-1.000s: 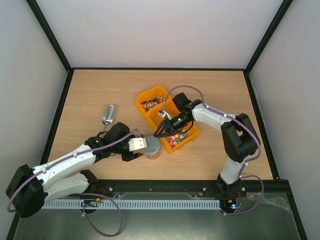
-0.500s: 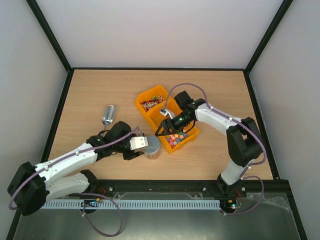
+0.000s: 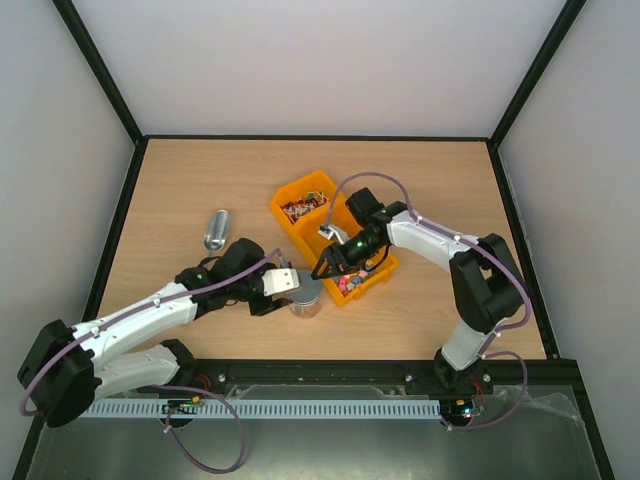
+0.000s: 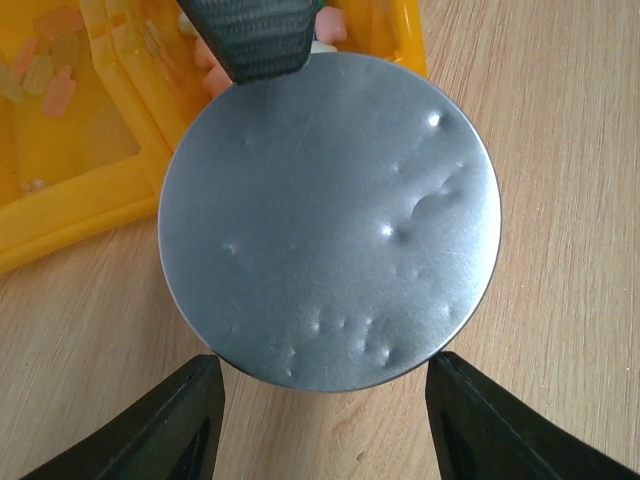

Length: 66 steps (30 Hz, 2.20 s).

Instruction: Pack the candies

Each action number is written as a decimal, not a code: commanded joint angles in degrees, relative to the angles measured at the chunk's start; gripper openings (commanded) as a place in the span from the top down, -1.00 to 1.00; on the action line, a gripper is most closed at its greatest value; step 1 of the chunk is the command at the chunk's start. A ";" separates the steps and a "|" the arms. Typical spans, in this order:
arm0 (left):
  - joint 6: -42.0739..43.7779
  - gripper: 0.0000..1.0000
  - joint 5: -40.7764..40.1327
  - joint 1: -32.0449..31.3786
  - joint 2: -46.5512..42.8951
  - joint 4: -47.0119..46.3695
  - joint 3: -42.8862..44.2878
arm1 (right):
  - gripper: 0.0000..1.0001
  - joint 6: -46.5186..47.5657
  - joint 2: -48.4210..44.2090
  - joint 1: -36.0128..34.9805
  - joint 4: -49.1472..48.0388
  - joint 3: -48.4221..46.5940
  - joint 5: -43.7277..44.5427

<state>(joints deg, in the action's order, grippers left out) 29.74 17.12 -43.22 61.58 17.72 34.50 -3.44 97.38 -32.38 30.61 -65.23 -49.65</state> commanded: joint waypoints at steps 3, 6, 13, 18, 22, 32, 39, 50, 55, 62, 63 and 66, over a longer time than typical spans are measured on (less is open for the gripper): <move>0.12 -0.14 0.91 -0.45 -0.22 0.48 1.33 | 0.16 0.18 2.12 -0.31 0.52 1.10 1.21; 0.23 -0.14 0.65 -0.46 -0.49 0.57 0.97 | 0.36 1.42 2.37 -0.33 1.29 1.69 1.58; 0.60 -0.13 0.54 -0.46 -0.24 0.49 0.46 | 0.55 1.61 3.27 -0.38 -1.34 5.09 2.29; 1.29 -0.12 0.37 -0.31 -1.30 2.22 0.21 | 0.53 0.40 3.57 -0.40 -2.30 3.06 0.73; 1.23 -0.12 1.24 0.56 -3.67 4.50 0.41 | 0.50 -1.12 3.58 -0.53 -3.74 2.91 -0.56; 2.44 -0.28 7.52 5.34 -7.73 13.32 5.09 | -0.21 -1.38 -1.36 0.50 -8.22 4.36 -0.78; -0.52 -0.58 6.28 5.34 -3.27 15.55 12.06 | -0.62 8.90 -19.03 3.11 -17.93 14.70 4.74; -9.96 -0.99 2.30 5.60 -4.75 7.46 15.61 | -0.97 6.38 -43.63 3.03 -41.25 33.68 11.49; -1.08 -0.99 10.51 5.05 4.78 18.00 22.14 | -0.97 7.40 -44.52 0.33 -43.13 37.60 8.13; -0.77 -0.99 9.42 4.11 9.51 16.90 22.60 | -0.97 11.20 -39.93 -10.76 -53.71 45.63 21.20; -0.78 -0.99 9.28 4.15 9.63 16.96 22.44 | -0.97 10.99 -38.58 -11.69 -55.57 46.18 22.53; -1.01 -0.99 9.07 4.96 9.18 17.75 21.84 | -0.97 11.19 -34.65 -13.88 -60.29 46.66 25.75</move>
<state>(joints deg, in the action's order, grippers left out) 28.10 25.41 -38.94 71.48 33.61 56.42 6.31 59.00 -43.92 -19.75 -19.59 -30.61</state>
